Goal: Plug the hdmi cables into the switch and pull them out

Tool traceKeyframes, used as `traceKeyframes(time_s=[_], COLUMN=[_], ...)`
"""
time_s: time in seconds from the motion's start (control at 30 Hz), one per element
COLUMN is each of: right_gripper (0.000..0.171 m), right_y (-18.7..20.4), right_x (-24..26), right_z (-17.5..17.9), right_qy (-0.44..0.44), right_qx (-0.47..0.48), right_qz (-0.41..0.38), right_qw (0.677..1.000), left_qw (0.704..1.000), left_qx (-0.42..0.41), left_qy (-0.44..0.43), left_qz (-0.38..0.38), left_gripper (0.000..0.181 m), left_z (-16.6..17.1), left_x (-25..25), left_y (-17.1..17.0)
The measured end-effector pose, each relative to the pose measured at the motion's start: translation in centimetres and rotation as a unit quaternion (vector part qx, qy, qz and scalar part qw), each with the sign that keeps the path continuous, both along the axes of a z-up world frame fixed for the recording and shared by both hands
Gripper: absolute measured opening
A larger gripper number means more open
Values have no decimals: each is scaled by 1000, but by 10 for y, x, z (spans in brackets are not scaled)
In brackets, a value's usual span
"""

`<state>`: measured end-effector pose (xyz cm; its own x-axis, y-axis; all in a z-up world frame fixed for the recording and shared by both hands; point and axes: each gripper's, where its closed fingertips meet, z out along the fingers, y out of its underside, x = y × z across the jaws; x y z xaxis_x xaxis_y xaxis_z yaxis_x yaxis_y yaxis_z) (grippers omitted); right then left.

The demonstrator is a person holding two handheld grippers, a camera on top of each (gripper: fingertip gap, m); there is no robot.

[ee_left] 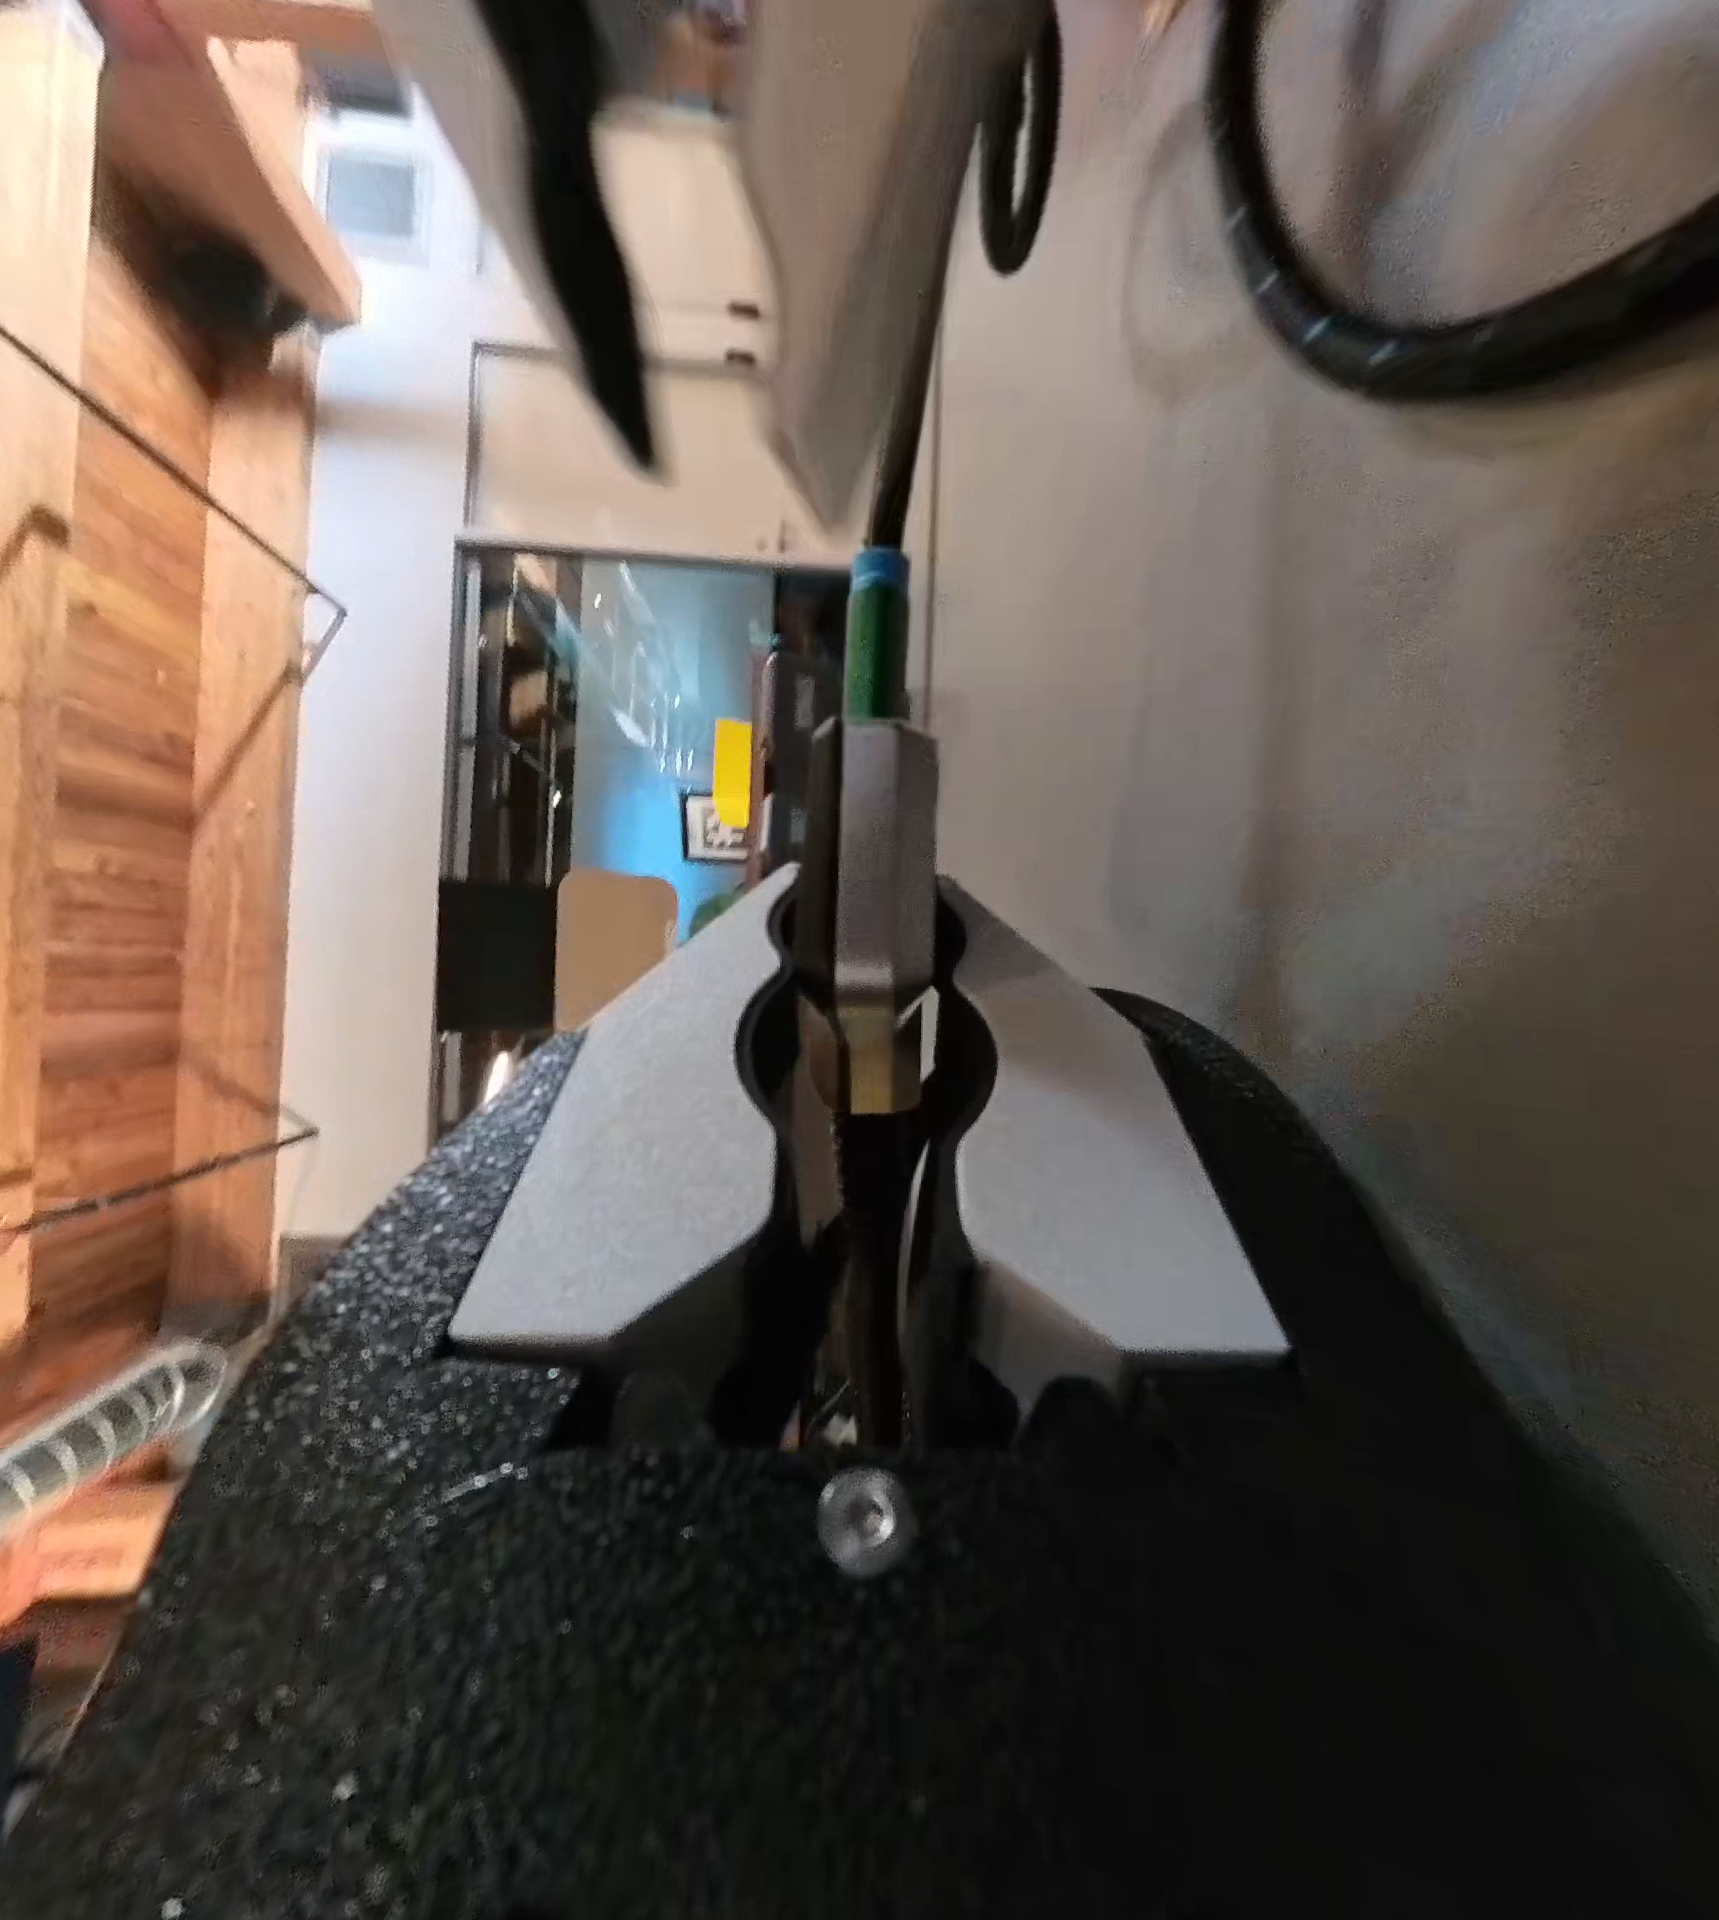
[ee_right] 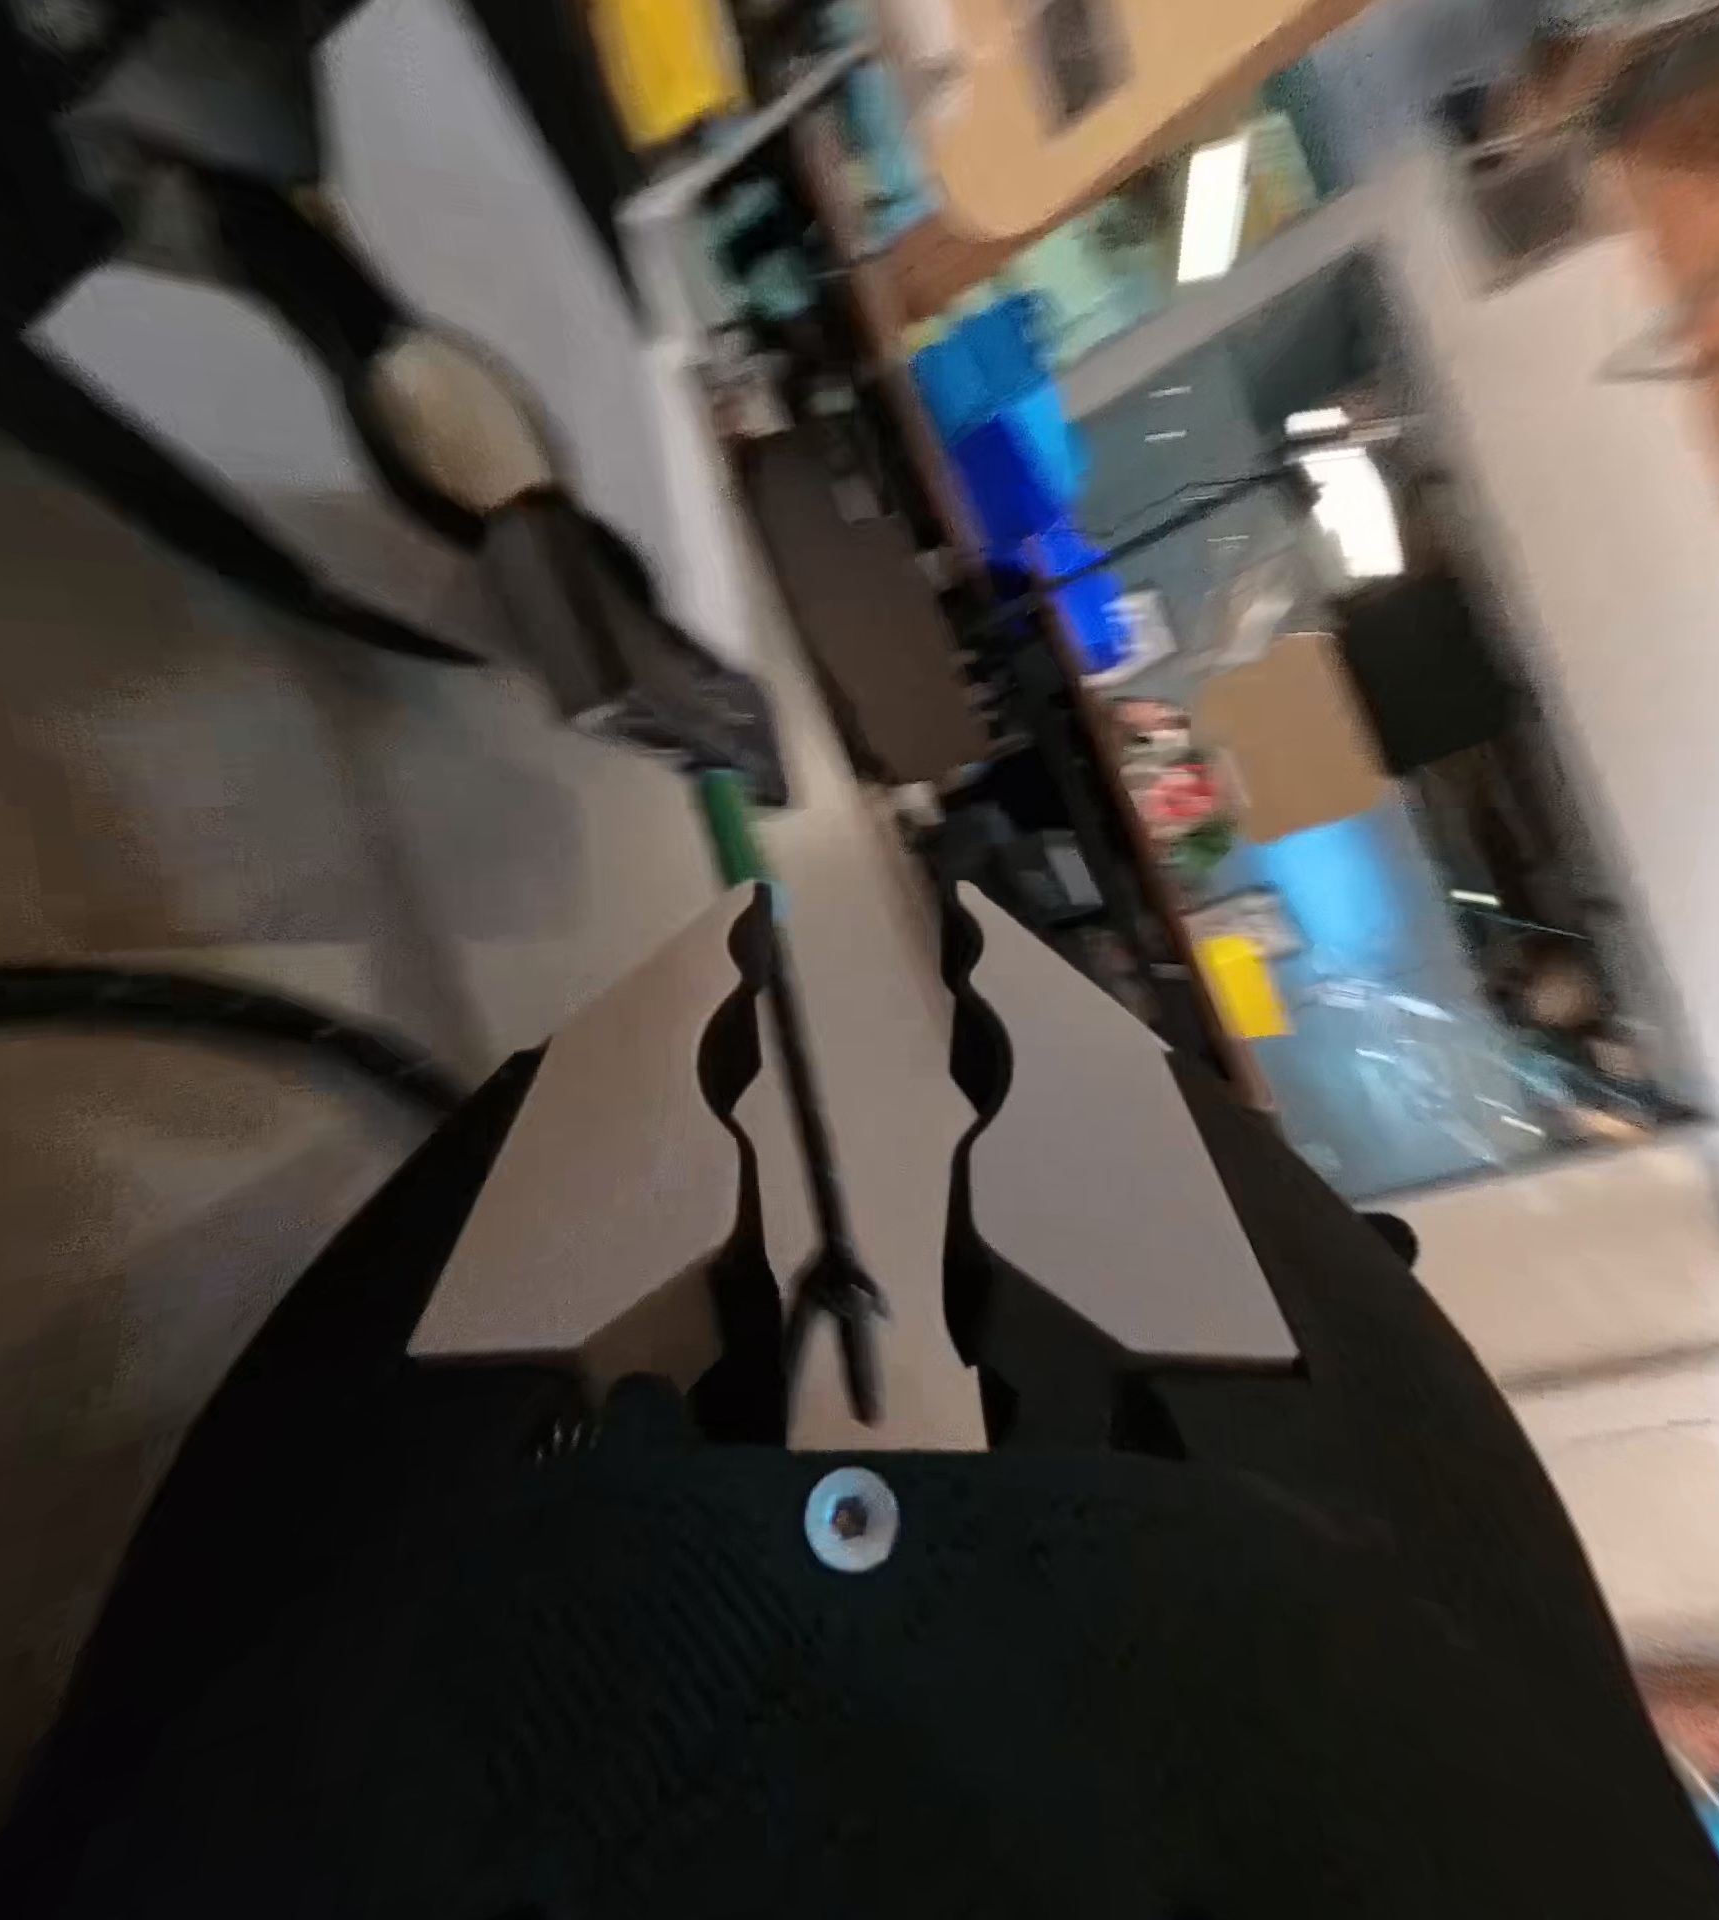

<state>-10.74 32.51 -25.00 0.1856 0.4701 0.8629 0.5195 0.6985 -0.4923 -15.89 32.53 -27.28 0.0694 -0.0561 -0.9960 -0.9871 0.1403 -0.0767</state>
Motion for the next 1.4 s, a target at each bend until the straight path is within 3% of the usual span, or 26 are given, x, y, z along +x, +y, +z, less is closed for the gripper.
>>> traceKeyframes(time_s=[0.13, 0.27, 0.4, 0.5, 0.6, 0.73, 0.8, 0.87, 0.97, 1.2, 1.4], right_gripper=[25, 24, 20, 21, 21, 19, 26, 28, 28, 29, 35], right_y=[-2, 15, 30, 36, 35, 31, 16, 9, 3, 8, 10], right_x=[42, 68, 71, 78, 86, 100, 107, 117, 122, 125, 108], right_z=[91, 112, 91, 57, 15, -24, -41, -54, -61, -60, -65], right_qy=[208, 260, 149, 66, 23, -27, -89, -160, -195, -174, -97], right_qx=[111, 63, -6, -142, -318, -433, -453, -415, -392, -408, -504], right_qz=[-39, -62, -67, -83, -127, -199, -196, -201, -208, -225, -231], right_qw=[971, 961, 987, 984, 939, 879, 865, 873, 874, 867, 826], left_qw=[997, 990, 980, 976, 977, 980, 981, 982, 984, 985, 986], left_qx=[22, 29, 22, -16, -15, -17, -19, -20, -21, -27, -32], left_qy=[-39, -49, -105, -133, -133, -124, -124, -121, -114, -110, -110], left_qz=[68, 128, 170, 174, 165, 152, 149, 144, 137, 127, 120], left_gripper=[19, 18, 18, 18, 19, 18, 18, 18, 19, 19, 19], left_z=[12, 15, 16, 4, 5, 4, 3, 3, 3, 1, -1], left_x=[-29, -49, -70, -74, -71, -67, -66, -64, -61, -57, -54], left_y=[7, 14, 20, 23, 23, 23, 24, 24, 24, 23, 23])
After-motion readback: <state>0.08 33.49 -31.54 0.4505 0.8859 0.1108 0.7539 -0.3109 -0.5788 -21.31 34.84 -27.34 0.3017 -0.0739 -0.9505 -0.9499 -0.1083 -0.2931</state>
